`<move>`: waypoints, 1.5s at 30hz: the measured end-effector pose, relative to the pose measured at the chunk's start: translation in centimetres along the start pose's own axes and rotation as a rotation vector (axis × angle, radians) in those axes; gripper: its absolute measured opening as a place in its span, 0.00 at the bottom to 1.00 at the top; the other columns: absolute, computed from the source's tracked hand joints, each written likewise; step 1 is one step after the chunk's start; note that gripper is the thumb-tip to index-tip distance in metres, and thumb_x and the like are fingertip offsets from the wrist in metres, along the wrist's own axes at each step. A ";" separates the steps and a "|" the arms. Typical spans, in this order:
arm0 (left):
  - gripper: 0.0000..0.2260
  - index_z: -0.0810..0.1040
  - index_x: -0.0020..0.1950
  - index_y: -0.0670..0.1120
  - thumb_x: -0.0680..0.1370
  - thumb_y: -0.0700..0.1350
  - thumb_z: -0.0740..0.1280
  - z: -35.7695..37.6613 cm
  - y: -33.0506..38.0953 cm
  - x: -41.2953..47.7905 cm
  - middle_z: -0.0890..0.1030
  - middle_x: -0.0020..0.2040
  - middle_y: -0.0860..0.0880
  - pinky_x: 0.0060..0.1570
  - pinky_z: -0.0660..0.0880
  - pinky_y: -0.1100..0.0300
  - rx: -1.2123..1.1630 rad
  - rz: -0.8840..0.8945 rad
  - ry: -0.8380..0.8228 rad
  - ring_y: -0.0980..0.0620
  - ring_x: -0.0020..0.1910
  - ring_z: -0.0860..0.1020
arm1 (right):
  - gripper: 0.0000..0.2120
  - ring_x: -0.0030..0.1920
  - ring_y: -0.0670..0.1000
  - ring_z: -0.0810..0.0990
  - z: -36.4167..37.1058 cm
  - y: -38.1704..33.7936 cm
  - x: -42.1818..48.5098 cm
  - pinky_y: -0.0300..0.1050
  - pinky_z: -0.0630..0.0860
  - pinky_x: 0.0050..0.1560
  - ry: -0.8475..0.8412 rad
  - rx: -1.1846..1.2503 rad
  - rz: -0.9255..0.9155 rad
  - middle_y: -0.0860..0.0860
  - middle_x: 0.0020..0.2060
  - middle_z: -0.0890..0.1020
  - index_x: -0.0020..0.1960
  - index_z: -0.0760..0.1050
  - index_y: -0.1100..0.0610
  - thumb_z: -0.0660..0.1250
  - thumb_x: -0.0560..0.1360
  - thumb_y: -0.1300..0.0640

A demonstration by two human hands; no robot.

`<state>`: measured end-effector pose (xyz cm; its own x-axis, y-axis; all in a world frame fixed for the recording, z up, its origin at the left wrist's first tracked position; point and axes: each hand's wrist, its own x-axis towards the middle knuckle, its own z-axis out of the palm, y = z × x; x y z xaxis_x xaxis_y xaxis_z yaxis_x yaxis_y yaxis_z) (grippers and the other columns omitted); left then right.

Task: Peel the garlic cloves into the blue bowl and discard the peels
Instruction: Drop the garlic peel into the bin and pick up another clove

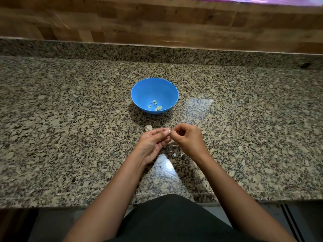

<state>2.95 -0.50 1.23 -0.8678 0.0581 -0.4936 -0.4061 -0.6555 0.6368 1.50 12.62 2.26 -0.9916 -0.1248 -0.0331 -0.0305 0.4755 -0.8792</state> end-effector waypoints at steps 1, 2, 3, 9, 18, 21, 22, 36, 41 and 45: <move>0.04 0.78 0.48 0.35 0.75 0.31 0.64 0.0 0.0 0.0 0.82 0.40 0.42 0.40 0.80 0.64 0.004 -0.002 -0.005 0.53 0.36 0.82 | 0.04 0.32 0.46 0.76 0.0 0.0 -0.1 0.42 0.78 0.34 0.003 -0.074 -0.041 0.50 0.33 0.79 0.39 0.77 0.58 0.68 0.73 0.62; 0.04 0.78 0.49 0.34 0.75 0.31 0.65 0.1 0.0 0.0 0.83 0.41 0.42 0.41 0.80 0.63 0.012 -0.001 -0.010 0.53 0.37 0.82 | 0.05 0.32 0.46 0.75 0.1 0.1 -0.1 0.41 0.78 0.35 0.006 -0.146 -0.084 0.50 0.34 0.78 0.39 0.76 0.57 0.68 0.73 0.62; 0.05 0.77 0.49 0.34 0.75 0.31 0.65 0.2 0.1 -0.1 0.83 0.41 0.42 0.40 0.80 0.63 0.023 0.000 -0.014 0.53 0.37 0.83 | 0.05 0.33 0.45 0.74 0.1 0.1 -0.2 0.39 0.77 0.35 0.009 -0.197 -0.124 0.49 0.35 0.77 0.39 0.75 0.56 0.68 0.73 0.61; 0.07 0.77 0.51 0.33 0.75 0.30 0.65 0.2 0.3 0.0 0.83 0.38 0.44 0.35 0.77 0.69 0.115 0.001 -0.031 0.56 0.33 0.81 | 0.04 0.33 0.47 0.76 0.0 0.3 -0.3 0.43 0.77 0.35 0.004 -0.085 -0.082 0.50 0.35 0.79 0.41 0.77 0.60 0.68 0.73 0.61; 0.07 0.78 0.50 0.36 0.74 0.31 0.65 -0.3 0.0 0.4 0.81 0.41 0.44 0.40 0.79 0.66 0.294 0.019 -0.106 0.55 0.37 0.79 | 0.03 0.29 0.42 0.75 -0.8 -0.1 0.6 0.35 0.72 0.29 0.009 0.085 0.098 0.50 0.33 0.78 0.42 0.76 0.59 0.68 0.74 0.62; 0.07 0.79 0.51 0.36 0.75 0.31 0.64 -0.9 0.2 0.4 0.80 0.41 0.43 0.40 0.79 0.66 0.246 0.016 -0.081 0.55 0.35 0.79 | 0.05 0.32 0.46 0.77 -1.2 0.2 0.8 0.37 0.75 0.31 -0.018 -0.059 0.116 0.52 0.34 0.79 0.39 0.76 0.57 0.68 0.73 0.62; 0.07 0.79 0.51 0.36 0.75 0.31 0.63 -1.2 0.2 0.4 0.80 0.41 0.42 0.40 0.79 0.65 0.213 0.006 -0.064 0.54 0.36 0.79 | 0.04 0.30 0.45 0.76 -1.2 0.3 0.8 0.35 0.74 0.29 -0.040 -0.102 0.124 0.52 0.34 0.79 0.40 0.76 0.58 0.68 0.73 0.63; 0.14 0.71 0.61 0.31 0.78 0.30 0.51 -1.1 0.5 0.0 0.76 0.58 0.33 0.58 0.75 0.51 -0.066 -0.151 -0.058 0.41 0.57 0.77 | 0.13 0.30 0.43 0.69 -1.0 1.1 -0.1 0.27 0.66 0.26 -0.028 -0.383 0.056 0.48 0.32 0.72 0.34 0.68 0.56 0.64 0.77 0.59; 0.16 0.72 0.62 0.33 0.79 0.27 0.51 0.3 0.2 0.6 0.77 0.57 0.36 0.59 0.73 0.54 0.067 -0.112 -0.060 0.44 0.57 0.78 | 0.04 0.36 0.42 0.75 -2.0 1.8 -0.4 0.28 0.72 0.30 0.016 -0.249 0.079 0.49 0.41 0.78 0.49 0.74 0.57 0.64 0.76 0.64; 0.13 0.75 0.61 0.37 0.80 0.31 0.57 2.9 -0.7 2.6 0.79 0.55 0.41 0.50 0.78 0.60 0.550 0.045 -0.040 0.51 0.51 0.79 | 0.09 0.31 0.41 0.73 -3.5 2.7 -0.4 0.27 0.72 0.30 0.102 -0.257 0.110 0.51 0.41 0.80 0.55 0.77 0.60 0.61 0.79 0.60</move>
<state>0.14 2.29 1.23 -0.8937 0.0743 -0.4425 -0.4486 -0.1691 0.8776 1.36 16.96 1.57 -0.9979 0.0217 -0.0617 0.0597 0.6881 -0.7231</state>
